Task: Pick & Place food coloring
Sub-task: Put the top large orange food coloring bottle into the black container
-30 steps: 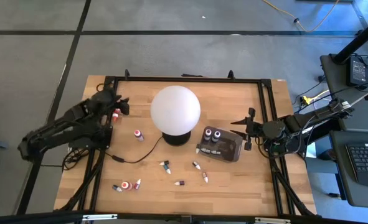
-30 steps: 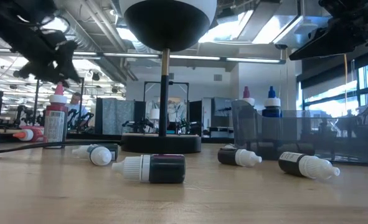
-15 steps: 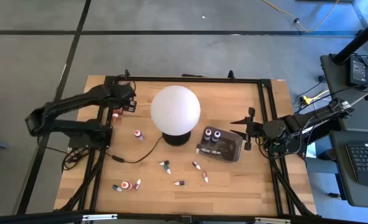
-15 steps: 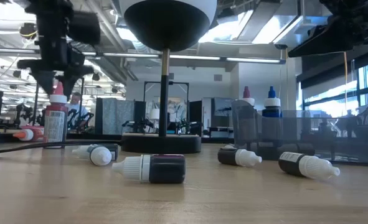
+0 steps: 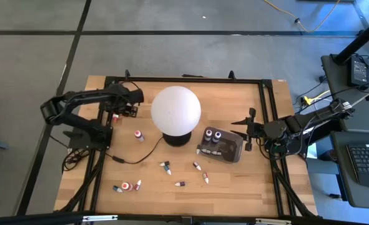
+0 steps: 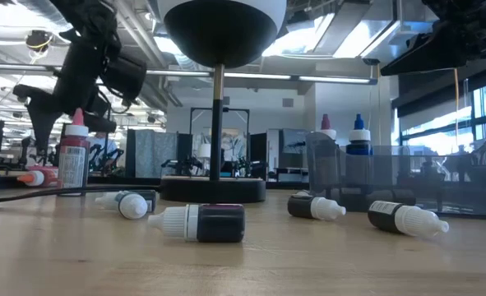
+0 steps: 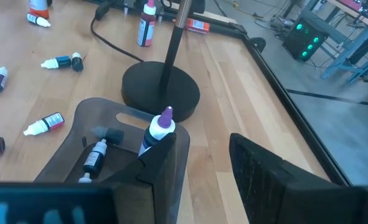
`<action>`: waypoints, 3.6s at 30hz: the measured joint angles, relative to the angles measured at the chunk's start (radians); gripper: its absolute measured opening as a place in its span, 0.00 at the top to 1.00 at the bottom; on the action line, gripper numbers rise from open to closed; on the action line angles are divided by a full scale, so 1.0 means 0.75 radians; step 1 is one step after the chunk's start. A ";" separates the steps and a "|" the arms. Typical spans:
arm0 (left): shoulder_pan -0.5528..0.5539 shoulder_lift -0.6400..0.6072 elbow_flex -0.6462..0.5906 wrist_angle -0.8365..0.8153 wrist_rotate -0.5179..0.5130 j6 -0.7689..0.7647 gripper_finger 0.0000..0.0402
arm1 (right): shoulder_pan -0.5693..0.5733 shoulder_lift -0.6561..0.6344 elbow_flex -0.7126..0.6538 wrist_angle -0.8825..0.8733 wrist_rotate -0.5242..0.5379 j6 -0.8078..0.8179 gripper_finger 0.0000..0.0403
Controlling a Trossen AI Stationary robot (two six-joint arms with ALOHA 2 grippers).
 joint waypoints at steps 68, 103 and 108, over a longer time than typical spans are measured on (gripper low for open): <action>0.100 0.206 -0.215 0.375 -0.138 0.106 0.69 | 0.000 0.000 0.000 0.001 -0.004 -0.003 0.62; -0.572 -0.696 0.234 0.827 -0.757 0.845 0.70 | 0.000 0.001 0.001 -0.002 -0.011 -0.008 0.62; -0.715 -0.691 0.234 1.314 -0.693 1.326 0.70 | 0.000 0.001 0.001 0.002 -0.011 0.003 0.62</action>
